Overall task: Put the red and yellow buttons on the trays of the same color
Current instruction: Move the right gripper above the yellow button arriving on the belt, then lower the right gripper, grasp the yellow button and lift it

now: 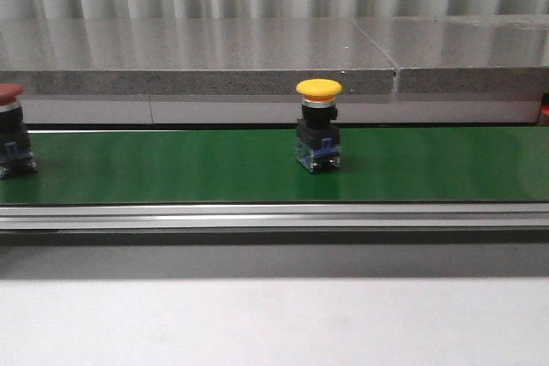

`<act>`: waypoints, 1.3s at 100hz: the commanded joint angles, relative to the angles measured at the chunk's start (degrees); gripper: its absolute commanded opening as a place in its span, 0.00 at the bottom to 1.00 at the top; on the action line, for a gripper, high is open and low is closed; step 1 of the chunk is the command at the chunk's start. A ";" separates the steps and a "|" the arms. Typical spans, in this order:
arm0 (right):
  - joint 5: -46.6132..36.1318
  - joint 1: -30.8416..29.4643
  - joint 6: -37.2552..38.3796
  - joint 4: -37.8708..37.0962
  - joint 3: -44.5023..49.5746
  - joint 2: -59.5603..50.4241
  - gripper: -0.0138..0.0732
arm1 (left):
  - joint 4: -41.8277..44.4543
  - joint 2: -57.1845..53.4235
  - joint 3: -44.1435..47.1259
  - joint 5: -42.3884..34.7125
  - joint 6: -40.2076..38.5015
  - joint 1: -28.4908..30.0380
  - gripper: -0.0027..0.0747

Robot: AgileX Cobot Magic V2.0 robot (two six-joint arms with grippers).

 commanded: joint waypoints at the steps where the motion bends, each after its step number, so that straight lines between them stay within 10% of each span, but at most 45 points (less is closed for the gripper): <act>1: -1.83 2.38 -0.92 0.72 -5.46 5.09 0.58 | -0.86 0.01 -1.39 -3.62 -0.09 -0.49 0.01; 19: 2.37 7.27 -0.92 0.85 -13.74 15.91 0.84 | -0.86 0.01 -1.39 -3.62 -0.09 -0.49 0.01; 103: 12.15 14.81 -2.48 0.54 -36.08 52.14 0.84 | -0.86 0.01 -1.39 -3.62 -0.09 -0.49 0.01; 117: 11.60 14.69 -3.03 -0.02 -36.83 54.93 0.77 | -0.86 0.01 -1.39 -3.62 -0.09 -0.49 0.01; 130: 11.60 14.69 -3.20 -0.38 -36.83 55.41 0.47 | -0.86 0.01 -1.39 -3.62 -0.09 -0.49 0.01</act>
